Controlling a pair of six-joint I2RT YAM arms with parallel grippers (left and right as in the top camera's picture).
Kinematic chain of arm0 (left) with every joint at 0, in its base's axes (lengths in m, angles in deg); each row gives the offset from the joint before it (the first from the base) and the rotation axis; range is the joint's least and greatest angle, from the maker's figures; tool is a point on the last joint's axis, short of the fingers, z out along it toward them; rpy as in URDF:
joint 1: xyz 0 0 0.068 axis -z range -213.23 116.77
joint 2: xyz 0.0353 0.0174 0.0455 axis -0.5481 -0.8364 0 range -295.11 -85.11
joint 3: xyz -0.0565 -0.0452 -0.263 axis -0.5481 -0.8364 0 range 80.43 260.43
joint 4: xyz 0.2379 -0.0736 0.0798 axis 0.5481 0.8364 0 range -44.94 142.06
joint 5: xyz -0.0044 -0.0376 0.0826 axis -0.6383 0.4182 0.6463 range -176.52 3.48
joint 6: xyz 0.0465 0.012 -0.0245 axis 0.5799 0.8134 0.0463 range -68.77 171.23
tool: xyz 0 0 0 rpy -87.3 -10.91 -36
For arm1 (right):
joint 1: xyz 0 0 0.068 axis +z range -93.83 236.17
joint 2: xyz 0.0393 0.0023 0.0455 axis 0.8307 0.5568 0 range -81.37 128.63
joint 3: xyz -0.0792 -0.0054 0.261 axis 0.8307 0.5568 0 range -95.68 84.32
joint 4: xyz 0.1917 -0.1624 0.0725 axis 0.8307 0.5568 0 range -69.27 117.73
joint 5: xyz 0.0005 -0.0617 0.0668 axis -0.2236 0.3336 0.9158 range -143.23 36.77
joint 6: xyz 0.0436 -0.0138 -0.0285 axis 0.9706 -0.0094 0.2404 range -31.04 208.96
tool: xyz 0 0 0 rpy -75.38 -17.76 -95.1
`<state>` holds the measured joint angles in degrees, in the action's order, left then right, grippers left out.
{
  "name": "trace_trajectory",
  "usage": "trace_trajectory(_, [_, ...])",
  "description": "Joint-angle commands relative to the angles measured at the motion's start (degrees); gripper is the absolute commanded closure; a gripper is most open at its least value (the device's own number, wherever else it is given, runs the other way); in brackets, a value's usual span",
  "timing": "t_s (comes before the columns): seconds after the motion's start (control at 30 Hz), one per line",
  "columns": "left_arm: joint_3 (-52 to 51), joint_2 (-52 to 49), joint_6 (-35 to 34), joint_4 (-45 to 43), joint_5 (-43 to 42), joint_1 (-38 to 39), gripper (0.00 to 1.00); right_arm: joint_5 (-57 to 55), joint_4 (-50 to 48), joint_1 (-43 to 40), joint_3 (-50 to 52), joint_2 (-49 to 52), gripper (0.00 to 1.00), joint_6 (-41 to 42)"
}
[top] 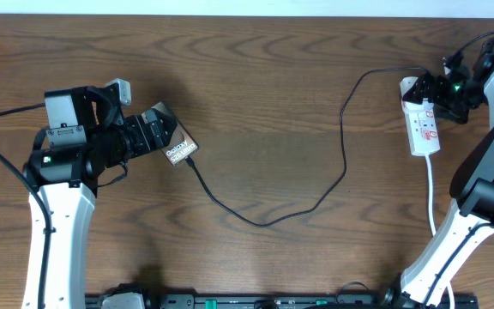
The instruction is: Plug charger to phone and switch on socket
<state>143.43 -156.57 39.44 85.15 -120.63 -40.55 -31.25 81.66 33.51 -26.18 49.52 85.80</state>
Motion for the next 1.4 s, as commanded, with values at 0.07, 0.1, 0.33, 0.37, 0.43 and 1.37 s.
trace_trajectory(0.07, [0.00,0.37,0.20,0.81,0.33,0.17,0.14,-0.44,0.17,1.40,-1.14,1.14,0.01,-0.11])
trace_trajectory(0.1, [0.00,0.37,0.20,0.98,0.35,0.17,0.14,-0.44,0.15,1.79,-1.14,1.14,0.01,-0.09])
trace_trajectory(0.33, [0.00,0.37,0.20,1.09,0.35,0.17,0.14,-0.44,-0.61,3.41,-0.35,1.14,0.01,0.37])
trace_trajectory(0.37, [0.00,0.37,0.20,1.18,0.35,0.17,0.14,-0.44,-0.72,3.41,-0.13,1.16,0.01,0.37])
trace_trajectory(0.43, [0.00,0.37,0.20,1.36,0.35,0.17,0.14,-0.44,-0.74,3.41,0.33,1.29,0.01,0.35])
trace_trajectory(1.37, [0.00,0.37,0.46,1.42,0.83,0.17,0.14,4.04,-6.27,5.84,11.08,1.97,0.01,2.29])
